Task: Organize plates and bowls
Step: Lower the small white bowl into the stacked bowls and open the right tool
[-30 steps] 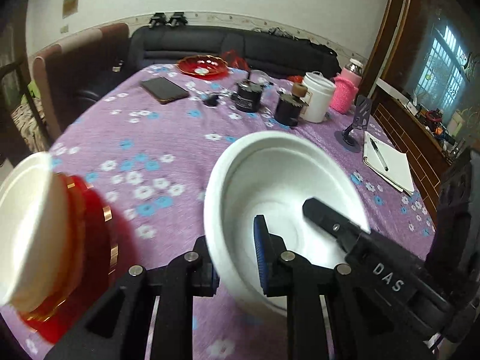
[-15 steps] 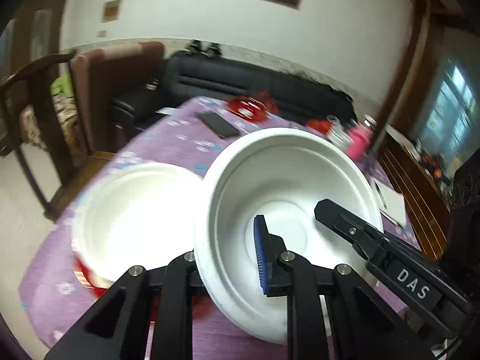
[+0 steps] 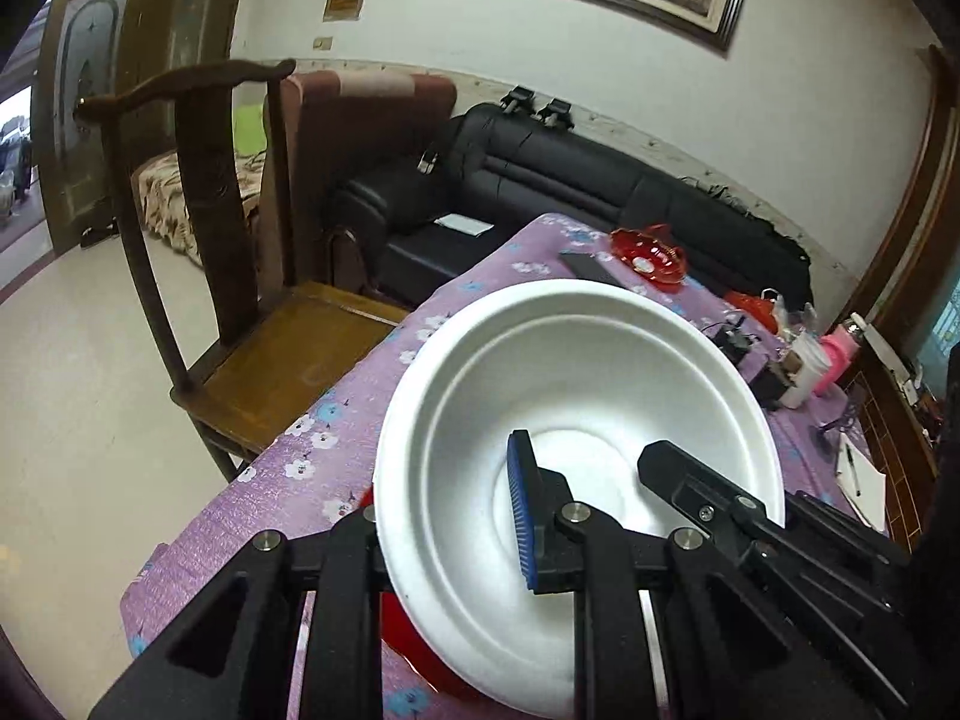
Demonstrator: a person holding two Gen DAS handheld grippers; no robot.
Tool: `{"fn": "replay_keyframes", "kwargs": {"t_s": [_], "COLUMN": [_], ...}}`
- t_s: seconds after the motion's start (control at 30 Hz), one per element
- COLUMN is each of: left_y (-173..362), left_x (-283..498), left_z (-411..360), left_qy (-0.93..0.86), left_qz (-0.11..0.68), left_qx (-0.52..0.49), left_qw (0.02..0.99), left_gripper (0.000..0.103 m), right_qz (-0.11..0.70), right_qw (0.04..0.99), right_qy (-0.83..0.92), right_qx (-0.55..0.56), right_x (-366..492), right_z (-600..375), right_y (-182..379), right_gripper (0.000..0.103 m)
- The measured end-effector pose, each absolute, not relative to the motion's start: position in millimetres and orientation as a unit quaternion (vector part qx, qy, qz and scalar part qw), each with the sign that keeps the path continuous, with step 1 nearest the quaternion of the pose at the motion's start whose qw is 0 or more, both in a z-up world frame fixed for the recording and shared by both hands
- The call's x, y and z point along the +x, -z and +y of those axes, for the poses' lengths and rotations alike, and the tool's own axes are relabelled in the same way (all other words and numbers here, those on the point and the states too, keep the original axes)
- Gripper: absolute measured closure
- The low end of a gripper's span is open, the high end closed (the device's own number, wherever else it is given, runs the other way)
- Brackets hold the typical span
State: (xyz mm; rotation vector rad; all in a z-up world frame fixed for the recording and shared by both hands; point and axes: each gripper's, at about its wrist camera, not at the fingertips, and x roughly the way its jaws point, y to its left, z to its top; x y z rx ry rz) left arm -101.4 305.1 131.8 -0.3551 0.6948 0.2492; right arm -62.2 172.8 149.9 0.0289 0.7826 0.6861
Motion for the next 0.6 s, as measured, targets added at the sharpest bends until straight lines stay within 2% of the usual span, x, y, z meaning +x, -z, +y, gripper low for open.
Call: {"fn": "replay_keyframes", "kwargs": {"t_s": [0.13, 0.27, 0.47, 0.6], "left_y": [-119, -115, -117, -121], "left_x": [-93, -91, -102, -110], "left_z": [312, 314, 327, 331], "left_qy": [-0.113, -0.112, -0.123, -0.126], "left_qz": [0.356, 0.360, 0.341, 0.332], "left_qx": [-0.178, -0.183, -0.205, -0.217], "left_qw": [0.910, 0.908, 0.909, 0.909], "left_gripper": [0.080, 0.065, 0.050, 0.049], "right_qz": [0.392, 0.402, 0.416, 0.392], "right_qw": [0.867, 0.870, 0.868, 0.880], "right_qy": [-0.307, -0.285, -0.271, -0.267], "right_qx": [0.001, -0.005, 0.004, -0.015], "right_x": [-48, -40, -30, -37], "right_z": [177, 174, 170, 174], "right_y": [-135, -127, -115, -119], "right_gripper": [0.089, 0.089, 0.089, 0.084]}}
